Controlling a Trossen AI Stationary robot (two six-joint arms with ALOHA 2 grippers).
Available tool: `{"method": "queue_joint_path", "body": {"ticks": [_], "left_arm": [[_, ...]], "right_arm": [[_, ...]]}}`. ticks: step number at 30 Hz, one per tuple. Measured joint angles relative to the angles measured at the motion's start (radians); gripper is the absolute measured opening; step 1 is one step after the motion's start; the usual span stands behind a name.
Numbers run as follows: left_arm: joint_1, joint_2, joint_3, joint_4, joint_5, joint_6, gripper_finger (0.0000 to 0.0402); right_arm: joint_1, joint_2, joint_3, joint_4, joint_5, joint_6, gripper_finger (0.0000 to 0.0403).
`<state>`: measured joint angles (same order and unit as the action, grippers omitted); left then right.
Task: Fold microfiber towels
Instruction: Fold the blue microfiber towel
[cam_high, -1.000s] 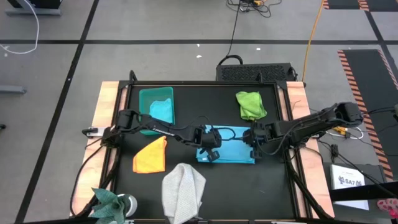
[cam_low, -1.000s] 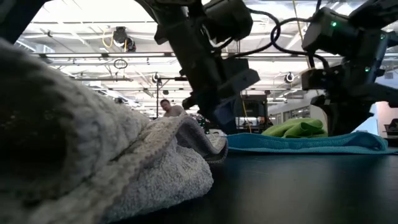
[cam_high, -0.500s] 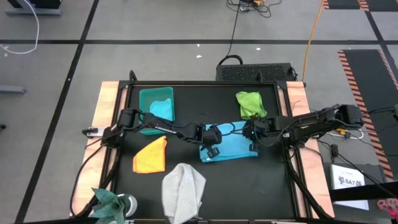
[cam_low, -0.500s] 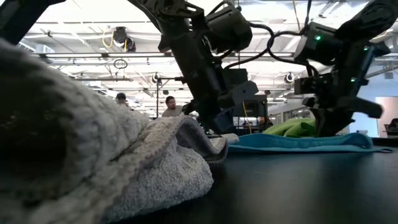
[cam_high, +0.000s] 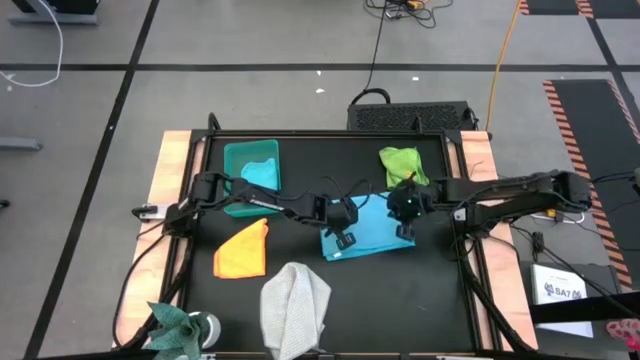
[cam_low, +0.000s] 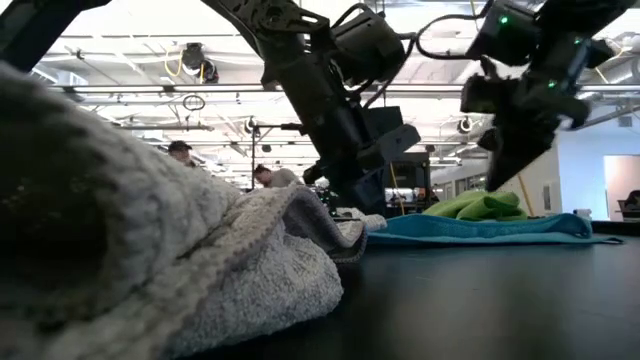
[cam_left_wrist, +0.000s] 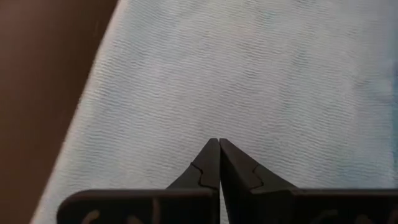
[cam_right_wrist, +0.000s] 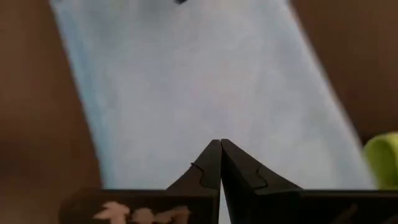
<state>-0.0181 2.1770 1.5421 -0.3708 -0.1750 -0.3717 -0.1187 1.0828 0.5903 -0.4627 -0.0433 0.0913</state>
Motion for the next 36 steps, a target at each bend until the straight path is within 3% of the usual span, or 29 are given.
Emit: {"method": "queue_joint_path", "body": {"ticks": [5,10,15,22,30,36], "left_arm": [[-0.001,0.024,0.000,0.018,0.022,-0.005,0.0002],[-0.001,0.028,0.000,0.025,0.026,0.003,0.0004],[0.007,0.029,0.000,0.035,0.024,0.012,0.0003],[0.009,0.030,0.000,0.034,0.017,0.024,0.0004],[0.009,0.030,0.000,0.033,0.017,0.020,0.0003],[0.009,0.030,0.000,0.033,0.017,0.018,0.0004]], "right_arm": [[0.075,-0.032,-0.004,-0.127,-0.041,0.077,0.0000],[0.149,-0.046,-0.004,-0.134,-0.052,0.149,0.0000],[0.205,-0.045,-0.004,-0.175,-0.142,0.210,0.0000],[0.234,-0.042,-0.010,-0.217,-0.060,0.207,0.0000],[0.239,-0.041,-0.073,-0.215,-0.061,0.231,0.0000],[0.238,-0.041,-0.112,-0.124,-0.028,0.231,0.0000]]}}
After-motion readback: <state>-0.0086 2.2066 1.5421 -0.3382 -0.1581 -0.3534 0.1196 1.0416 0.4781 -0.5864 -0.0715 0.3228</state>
